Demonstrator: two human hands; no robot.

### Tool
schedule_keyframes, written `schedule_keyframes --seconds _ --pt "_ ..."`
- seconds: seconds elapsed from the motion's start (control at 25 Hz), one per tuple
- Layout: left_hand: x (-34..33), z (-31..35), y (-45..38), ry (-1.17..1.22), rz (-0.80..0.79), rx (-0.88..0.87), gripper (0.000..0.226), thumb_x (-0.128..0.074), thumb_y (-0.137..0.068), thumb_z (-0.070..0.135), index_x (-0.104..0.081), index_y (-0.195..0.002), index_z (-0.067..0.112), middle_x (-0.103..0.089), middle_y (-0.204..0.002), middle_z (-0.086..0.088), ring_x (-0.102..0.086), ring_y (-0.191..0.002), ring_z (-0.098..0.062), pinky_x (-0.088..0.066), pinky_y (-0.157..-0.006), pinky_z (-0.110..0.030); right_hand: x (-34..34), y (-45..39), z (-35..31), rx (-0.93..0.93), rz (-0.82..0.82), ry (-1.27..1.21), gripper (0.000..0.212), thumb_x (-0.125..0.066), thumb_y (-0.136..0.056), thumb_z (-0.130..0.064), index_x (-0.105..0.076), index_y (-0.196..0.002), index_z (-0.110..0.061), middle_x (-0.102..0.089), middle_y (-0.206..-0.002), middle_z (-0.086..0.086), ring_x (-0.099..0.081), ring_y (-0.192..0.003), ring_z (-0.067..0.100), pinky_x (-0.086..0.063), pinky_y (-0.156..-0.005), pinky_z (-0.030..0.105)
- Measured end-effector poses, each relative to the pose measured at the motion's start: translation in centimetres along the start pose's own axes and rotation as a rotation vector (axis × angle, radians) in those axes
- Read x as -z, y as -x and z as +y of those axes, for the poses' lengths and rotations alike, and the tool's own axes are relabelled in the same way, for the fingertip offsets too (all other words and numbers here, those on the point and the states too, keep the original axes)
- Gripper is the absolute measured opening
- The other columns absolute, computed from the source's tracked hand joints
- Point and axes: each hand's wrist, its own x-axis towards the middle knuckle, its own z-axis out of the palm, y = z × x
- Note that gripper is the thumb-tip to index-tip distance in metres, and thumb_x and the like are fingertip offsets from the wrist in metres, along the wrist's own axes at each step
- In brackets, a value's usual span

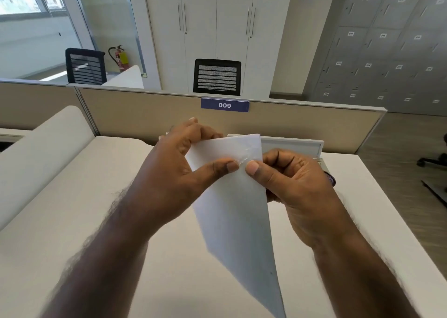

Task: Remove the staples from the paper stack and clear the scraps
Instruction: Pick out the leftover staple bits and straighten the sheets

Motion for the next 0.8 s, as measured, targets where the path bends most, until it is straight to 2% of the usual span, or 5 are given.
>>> schedule_keyframes --seconds 0.32,0.48,0.64,0.72,0.8 --pt "0.2 0.5 0.2 -0.047 -0.054 -0.022 0.041 -0.067 -0.071 0.055 -0.066 -0.103 0.029 -0.065 -0.11 0.017 -0.045 -0.122 0.013 -0.03 -0.087 0.005 0.1 0.0 1.0 -0.135 -0.076 -0.187 0.021 -0.072 -0.058 -0.031 -0.076 -0.074 -0.018 -0.076 -0.08 0.005 -0.07 -0.07 0.018 -0.058 -0.065 0.028" --pt "-0.6 0.2 0.4 -0.1 0.087 -0.048 0.062 -0.071 -0.073 0.059 -0.054 -0.126 0.031 -0.043 -0.147 0.008 -0.036 -0.135 0.001 -0.026 -0.098 0.003 -0.2 -0.2 0.9 -0.072 0.027 -0.138 0.014 -0.071 -0.06 -0.032 -0.074 -0.065 -0.019 -0.075 -0.072 0.001 -0.069 -0.064 0.014 -0.057 -0.057 0.025" --pt "-4.4 -0.5 3.3 -0.179 0.028 -0.064 0.1 -0.06 -0.074 0.067 -0.005 -0.153 0.039 0.019 -0.161 0.018 0.015 -0.15 -0.006 -0.005 -0.119 -0.028 -0.4 -1.3 1.6 0.102 0.34 0.069 0.013 -0.073 -0.072 -0.031 -0.071 -0.072 -0.019 -0.075 -0.07 -0.003 -0.07 -0.063 0.018 -0.06 -0.058 0.037" --pt "-7.0 -1.2 5.7 -0.097 -0.074 0.05 0.098 -0.054 -0.075 0.067 0.011 -0.146 0.051 0.024 -0.157 0.029 0.017 -0.145 0.007 0.0 -0.115 -0.012 -0.9 -1.7 2.5 0.163 0.408 0.197 0.008 -0.074 -0.08 -0.028 -0.072 -0.075 -0.022 -0.076 -0.072 -0.003 -0.072 -0.068 0.022 -0.062 -0.063 0.046" --pt "-9.0 -2.0 7.5 0.08 -0.067 0.193 0.093 -0.057 -0.078 0.059 0.007 -0.145 0.054 0.007 -0.158 0.033 0.0 -0.146 0.01 -0.015 -0.119 -0.018 -1.7 -1.8 3.4 0.198 0.407 0.267 0.006 -0.073 -0.083 -0.027 -0.072 -0.08 -0.021 -0.075 -0.075 -0.005 -0.072 -0.07 0.019 -0.062 -0.066 0.046"
